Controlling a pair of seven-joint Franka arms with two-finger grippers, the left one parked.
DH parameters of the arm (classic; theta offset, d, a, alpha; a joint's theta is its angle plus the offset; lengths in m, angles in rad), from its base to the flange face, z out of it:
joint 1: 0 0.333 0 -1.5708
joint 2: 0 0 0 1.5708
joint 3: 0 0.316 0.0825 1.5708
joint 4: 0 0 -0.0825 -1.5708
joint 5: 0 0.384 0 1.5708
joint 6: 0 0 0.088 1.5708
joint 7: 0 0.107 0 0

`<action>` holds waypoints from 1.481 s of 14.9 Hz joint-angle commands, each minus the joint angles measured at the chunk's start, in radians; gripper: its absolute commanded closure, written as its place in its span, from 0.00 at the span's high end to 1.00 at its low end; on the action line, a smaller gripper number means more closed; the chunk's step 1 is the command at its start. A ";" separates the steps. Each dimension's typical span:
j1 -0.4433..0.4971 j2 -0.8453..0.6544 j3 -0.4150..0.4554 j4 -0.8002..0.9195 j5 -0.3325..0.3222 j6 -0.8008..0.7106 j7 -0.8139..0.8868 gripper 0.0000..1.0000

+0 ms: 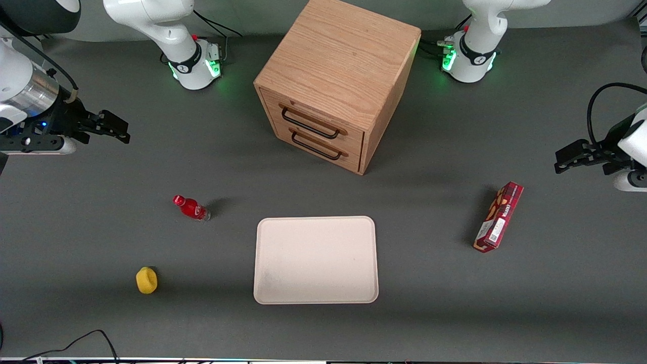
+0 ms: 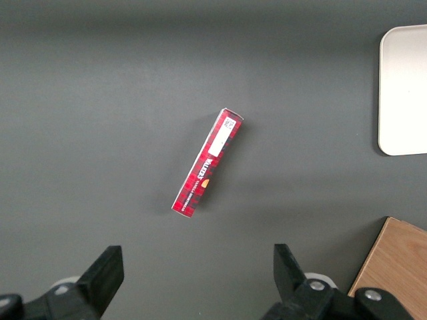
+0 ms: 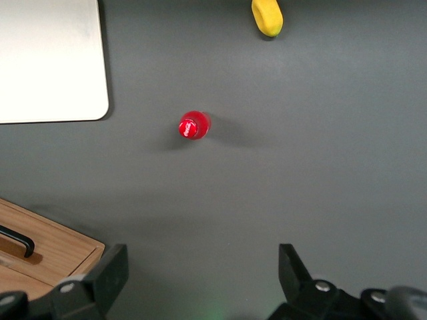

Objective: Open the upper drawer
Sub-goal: 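Lift the right gripper from rest toward the wooden cabinet, then move the right gripper to the upper drawer's black handle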

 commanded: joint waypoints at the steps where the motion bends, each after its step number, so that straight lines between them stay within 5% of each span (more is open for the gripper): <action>1: 0.010 0.013 -0.013 0.028 -0.004 -0.017 0.026 1.00; 6: 0.012 0.020 -0.008 0.054 -0.005 -0.017 0.024 1.00; 10: 0.021 0.028 0.005 0.100 0.113 -0.092 -0.016 1.00; 14: 0.024 0.069 0.157 0.143 0.288 -0.082 -0.147 1.00; 19: 0.024 0.246 0.387 0.235 0.305 -0.069 -0.287 1.00; 22: 0.024 0.364 0.443 0.247 0.316 -0.019 -0.425 1.00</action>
